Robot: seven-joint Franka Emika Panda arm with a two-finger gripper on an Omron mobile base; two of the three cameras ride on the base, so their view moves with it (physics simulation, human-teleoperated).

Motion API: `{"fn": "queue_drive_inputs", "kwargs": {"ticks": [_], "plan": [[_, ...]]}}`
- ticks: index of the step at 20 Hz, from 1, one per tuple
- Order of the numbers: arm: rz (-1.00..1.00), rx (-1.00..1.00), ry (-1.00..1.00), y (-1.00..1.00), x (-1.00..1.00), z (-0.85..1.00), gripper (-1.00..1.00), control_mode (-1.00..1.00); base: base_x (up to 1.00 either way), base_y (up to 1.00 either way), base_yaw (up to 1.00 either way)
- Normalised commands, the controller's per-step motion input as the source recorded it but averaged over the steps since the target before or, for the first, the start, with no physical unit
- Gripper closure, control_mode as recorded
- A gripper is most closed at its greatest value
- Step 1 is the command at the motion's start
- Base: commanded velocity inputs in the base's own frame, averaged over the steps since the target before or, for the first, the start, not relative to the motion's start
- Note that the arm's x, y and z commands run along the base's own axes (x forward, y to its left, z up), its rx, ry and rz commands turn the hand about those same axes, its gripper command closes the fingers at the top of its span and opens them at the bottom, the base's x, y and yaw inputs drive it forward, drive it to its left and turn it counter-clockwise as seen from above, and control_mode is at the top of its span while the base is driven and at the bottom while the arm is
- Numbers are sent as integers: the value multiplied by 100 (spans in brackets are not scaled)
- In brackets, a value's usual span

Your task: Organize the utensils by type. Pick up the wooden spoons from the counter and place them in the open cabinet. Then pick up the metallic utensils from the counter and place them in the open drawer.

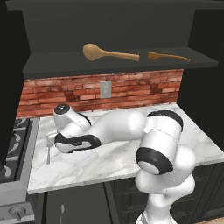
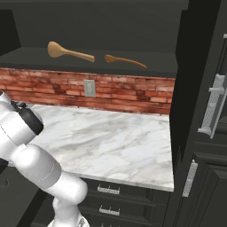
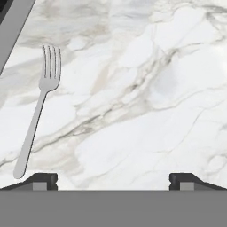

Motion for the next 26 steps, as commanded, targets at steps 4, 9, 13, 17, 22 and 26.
{"fn": "queue_drive_inputs", "kwargs": {"ticks": [4,9,13,17,22,26], "plan": [[0,0,0,36,11,-4,-100,-100,0,0,0],[0,0,0,39,2,-9,-100,-100,0,0,0],[0,-1,0,25,11,-4,-100,-100,0,0,0],[0,0,0,17,16,-2,-100,-100,0,0,0],[0,0,0,14,11,-6,-100,-100,0,0,0],[0,0,0,18,4,-12,-100,-100,0,0,0]]}}
